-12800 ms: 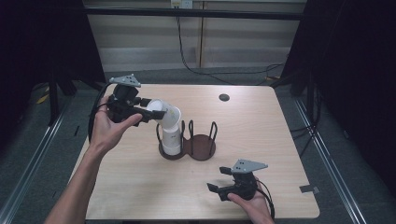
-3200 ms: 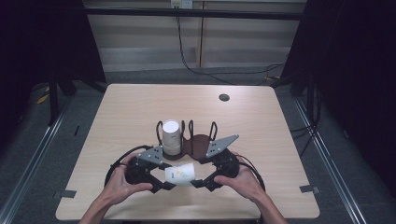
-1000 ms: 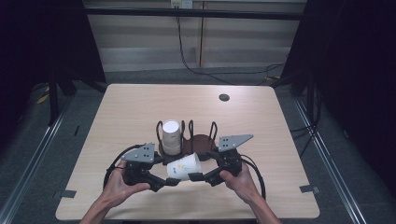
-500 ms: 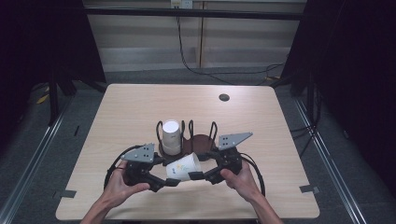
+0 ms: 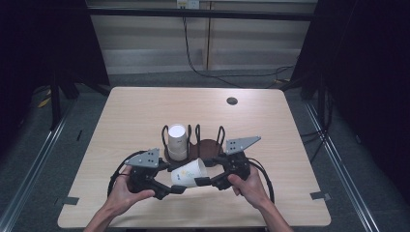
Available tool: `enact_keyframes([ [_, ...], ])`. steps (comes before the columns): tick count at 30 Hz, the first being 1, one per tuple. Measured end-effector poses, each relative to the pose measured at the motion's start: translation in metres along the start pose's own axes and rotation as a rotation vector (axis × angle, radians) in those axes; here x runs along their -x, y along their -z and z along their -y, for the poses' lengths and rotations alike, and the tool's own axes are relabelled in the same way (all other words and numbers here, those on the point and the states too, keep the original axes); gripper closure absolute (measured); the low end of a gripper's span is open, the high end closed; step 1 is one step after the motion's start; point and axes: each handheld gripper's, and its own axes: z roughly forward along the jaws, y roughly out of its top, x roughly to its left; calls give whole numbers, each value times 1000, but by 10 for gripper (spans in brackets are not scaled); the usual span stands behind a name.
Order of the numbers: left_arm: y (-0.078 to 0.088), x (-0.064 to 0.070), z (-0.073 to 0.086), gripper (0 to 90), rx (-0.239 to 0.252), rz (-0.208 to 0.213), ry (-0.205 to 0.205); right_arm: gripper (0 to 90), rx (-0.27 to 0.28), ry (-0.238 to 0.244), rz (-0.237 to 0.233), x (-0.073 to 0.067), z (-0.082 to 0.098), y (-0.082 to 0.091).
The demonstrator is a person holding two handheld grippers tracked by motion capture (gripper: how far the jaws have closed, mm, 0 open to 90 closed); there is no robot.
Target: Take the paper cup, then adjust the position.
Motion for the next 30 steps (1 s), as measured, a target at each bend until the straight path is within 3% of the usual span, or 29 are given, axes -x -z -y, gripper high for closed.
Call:
enact_keyframes([
  [9,0,-1,0,167,-7,-23,12,285,1,6,14,0,0,4],
  [15,1,-2,1,163,-8,-29,14,285,-1,4,30,1,0,8],
  [21,5,-1,-1,160,41,-54,7,285,-11,-2,52,4,1,10],
  [30,3,-4,-1,159,38,-84,9,285,-20,-15,79,8,2,20],
])
